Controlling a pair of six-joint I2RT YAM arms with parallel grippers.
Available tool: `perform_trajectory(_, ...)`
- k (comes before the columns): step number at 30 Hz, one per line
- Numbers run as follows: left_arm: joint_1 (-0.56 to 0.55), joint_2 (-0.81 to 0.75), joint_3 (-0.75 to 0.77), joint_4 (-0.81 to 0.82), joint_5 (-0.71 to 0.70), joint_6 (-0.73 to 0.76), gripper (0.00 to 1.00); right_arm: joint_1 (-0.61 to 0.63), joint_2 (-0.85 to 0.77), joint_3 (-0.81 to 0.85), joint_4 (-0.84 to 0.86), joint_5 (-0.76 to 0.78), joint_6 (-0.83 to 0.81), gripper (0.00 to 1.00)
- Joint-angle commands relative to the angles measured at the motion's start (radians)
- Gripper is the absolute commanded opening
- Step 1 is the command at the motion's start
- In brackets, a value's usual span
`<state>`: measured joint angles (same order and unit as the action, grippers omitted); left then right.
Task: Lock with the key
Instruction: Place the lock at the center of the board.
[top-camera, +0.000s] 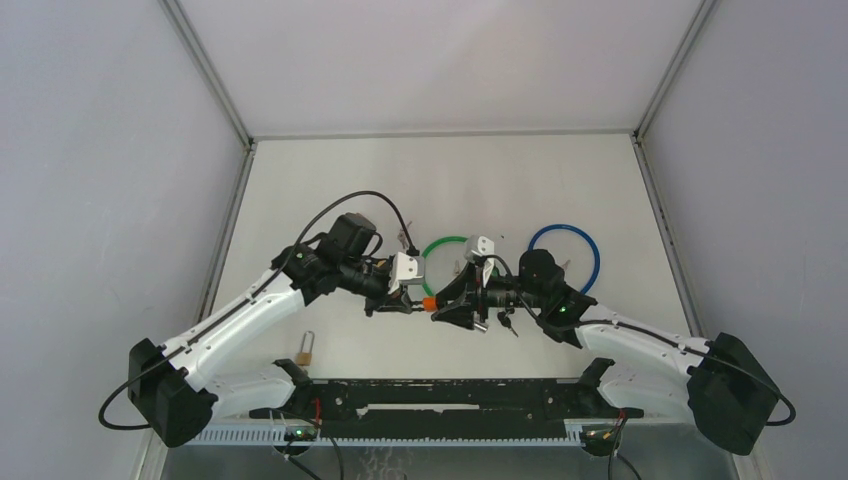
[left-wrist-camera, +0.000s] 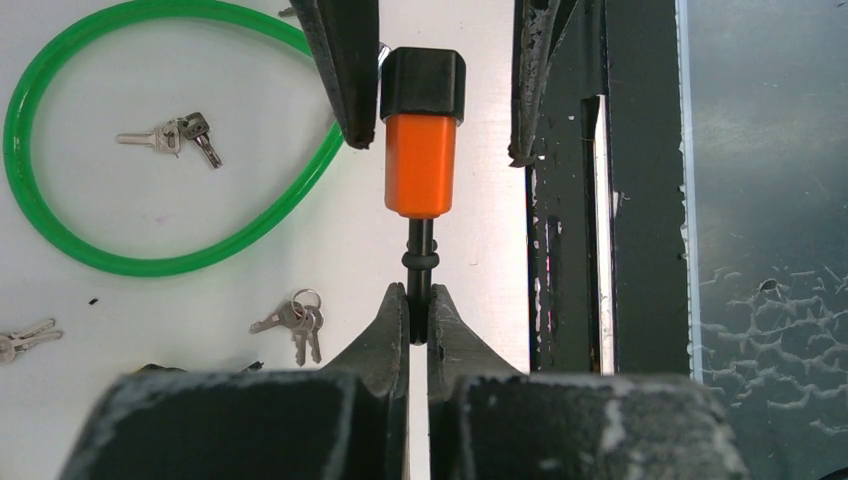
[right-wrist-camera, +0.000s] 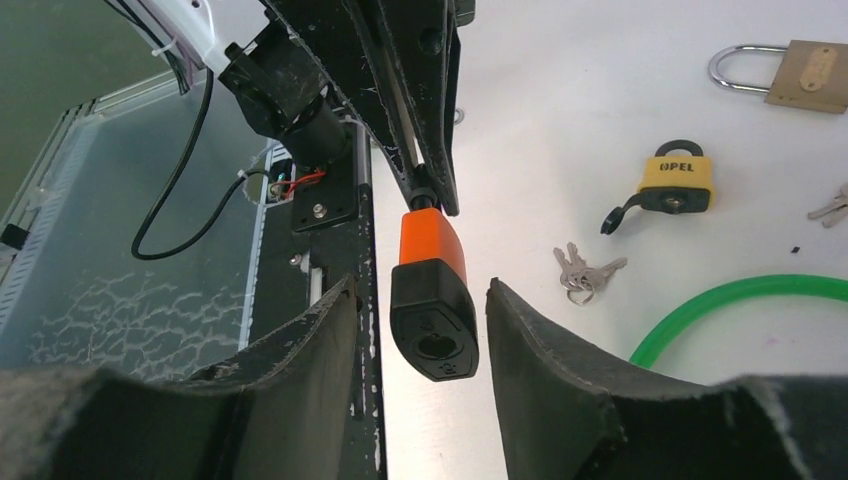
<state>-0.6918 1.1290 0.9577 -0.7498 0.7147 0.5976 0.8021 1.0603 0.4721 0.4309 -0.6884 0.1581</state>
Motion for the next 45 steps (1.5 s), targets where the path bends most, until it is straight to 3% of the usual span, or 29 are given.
perform_trajectory(1, -0.006, -0.04, 0.079, 0.042, 0.067, -0.019, 0.0, 0.016, 0.008, 0.052, 0.029, -0.027, -0.024, 0.55)
perform_trajectory(5, -0.007, -0.037, 0.083, 0.056, 0.073, -0.032, 0.0, 0.026, 0.027, 0.059, 0.04, -0.023, -0.027, 0.48)
perform_trajectory(12, -0.015, -0.045, 0.092, 0.07, 0.082, -0.048, 0.0, 0.03, 0.028, 0.071, 0.033, -0.019, -0.027, 0.0)
perform_trajectory(17, -0.018, -0.066, 0.092, 0.115, 0.111, -0.131, 0.0, 0.023, -0.004, 0.098, 0.037, -0.025, 0.017, 0.0)
perform_trajectory(18, -0.017, -0.071, 0.096, 0.122, 0.12, -0.153, 0.05, 0.015, -0.013, 0.106, 0.035, -0.038, 0.039, 0.0)
perform_trajectory(20, -0.018, -0.084, 0.108, 0.118, 0.13, -0.182, 0.37, -0.016, -0.037, 0.111, 0.05, -0.072, 0.088, 0.0)
perform_trajectory(22, -0.013, -0.106, 0.124, 0.099, 0.121, -0.185, 0.59, -0.064, -0.067, 0.112, 0.078, -0.12, 0.143, 0.0)
perform_trajectory(25, -0.003, -0.159, 0.136, 0.105, 0.076, -0.196, 0.75, -0.133, -0.123, 0.133, 0.042, -0.168, 0.163, 0.0)
perform_trajectory(28, -0.001, -0.214, 0.13, 0.174, 0.002, -0.281, 0.8, -0.17, -0.168, 0.171, -0.032, -0.201, 0.138, 0.0)
perform_trajectory(31, -0.001, -0.246, 0.12, 0.312, -0.066, -0.419, 0.8, -0.203, -0.203, 0.202, -0.046, -0.219, 0.155, 0.0)
perform_trajectory(37, -0.001, -0.218, 0.139, 0.469, -0.037, -0.704, 0.57, -0.224, -0.226, 0.253, -0.062, -0.209, 0.168, 0.0)
perform_trajectory(43, -0.028, -0.225, 0.115, 0.552, -0.017, -0.76, 0.56, -0.221, -0.201, 0.306, -0.09, -0.219, 0.164, 0.0)
perform_trajectory(45, -0.033, -0.218, 0.12, 0.557, -0.017, -0.767, 0.52, -0.217, -0.198, 0.314, -0.09, -0.221, 0.159, 0.0)
